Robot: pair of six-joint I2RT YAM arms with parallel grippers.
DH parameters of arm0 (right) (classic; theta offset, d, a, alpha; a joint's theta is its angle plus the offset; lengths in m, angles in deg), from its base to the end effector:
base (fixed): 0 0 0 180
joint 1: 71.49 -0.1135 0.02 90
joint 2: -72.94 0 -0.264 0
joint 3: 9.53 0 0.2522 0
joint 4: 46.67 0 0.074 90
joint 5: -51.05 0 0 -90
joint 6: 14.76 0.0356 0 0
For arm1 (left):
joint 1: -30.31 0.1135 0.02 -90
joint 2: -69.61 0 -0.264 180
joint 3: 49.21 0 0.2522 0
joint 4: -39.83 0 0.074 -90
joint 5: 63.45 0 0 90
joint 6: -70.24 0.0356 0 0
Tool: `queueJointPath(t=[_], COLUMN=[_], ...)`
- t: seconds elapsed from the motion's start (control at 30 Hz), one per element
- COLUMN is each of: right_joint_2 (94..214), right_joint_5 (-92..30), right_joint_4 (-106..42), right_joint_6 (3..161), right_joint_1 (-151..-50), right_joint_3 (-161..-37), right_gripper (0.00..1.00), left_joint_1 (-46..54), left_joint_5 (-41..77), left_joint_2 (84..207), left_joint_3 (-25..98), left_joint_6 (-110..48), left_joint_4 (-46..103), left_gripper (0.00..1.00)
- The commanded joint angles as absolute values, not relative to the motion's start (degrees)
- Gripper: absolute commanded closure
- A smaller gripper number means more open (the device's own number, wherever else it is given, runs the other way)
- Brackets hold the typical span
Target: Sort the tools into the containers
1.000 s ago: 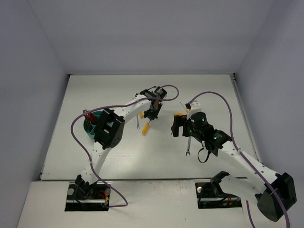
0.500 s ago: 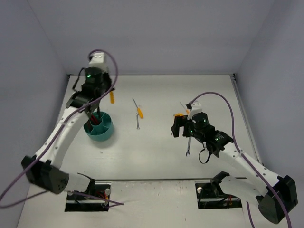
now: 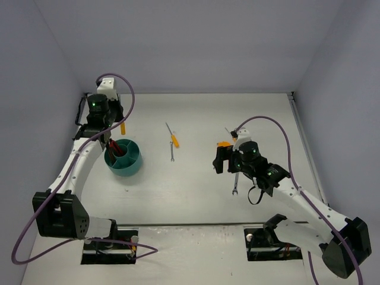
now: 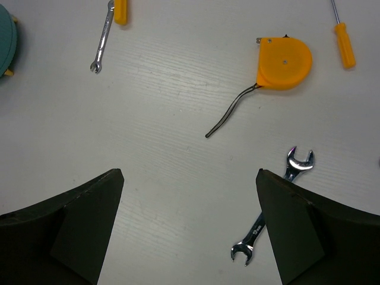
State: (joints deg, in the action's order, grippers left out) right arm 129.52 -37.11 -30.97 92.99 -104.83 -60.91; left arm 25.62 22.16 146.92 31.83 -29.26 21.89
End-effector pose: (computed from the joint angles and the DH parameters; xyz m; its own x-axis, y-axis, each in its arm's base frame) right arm 0.1900 0.1263 0.2719 -0.4589 0.0628 -0.8862 -0.4562 0.8393 0.2957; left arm 0.3185 -0.0289 0.3606 -0.2670 -0.1432 -0.9530 0.1130 0.9774 -0.1785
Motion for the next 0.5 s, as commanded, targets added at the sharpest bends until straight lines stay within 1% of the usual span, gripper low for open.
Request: queueJointPath(t=[0.0,0.23,0.47], right_joint_2=[127.0,126.9,126.9], right_joint_5=[-36.9,-37.0,-37.1], right_joint_4=[-33.5,-33.5,-33.5], right_joint_6=[92.4,92.1,92.0], right_joint_1=[-104.4,-104.4,-104.4], right_joint_3=[-60.4,-60.4,-60.5], right_gripper=[0.08,0.08,0.08], left_joint_1=[25.8,25.7,25.7], left_joint_5=[19.7,15.3,14.1], left_joint_2=[148.2,152.0,151.7], left_joint_3=[30.0,27.8,24.1], left_joint_6=[-23.7,-16.6,-10.6], left_joint_4=[31.9,33.1,34.4], left_gripper=[1.00,1.00,1.00])
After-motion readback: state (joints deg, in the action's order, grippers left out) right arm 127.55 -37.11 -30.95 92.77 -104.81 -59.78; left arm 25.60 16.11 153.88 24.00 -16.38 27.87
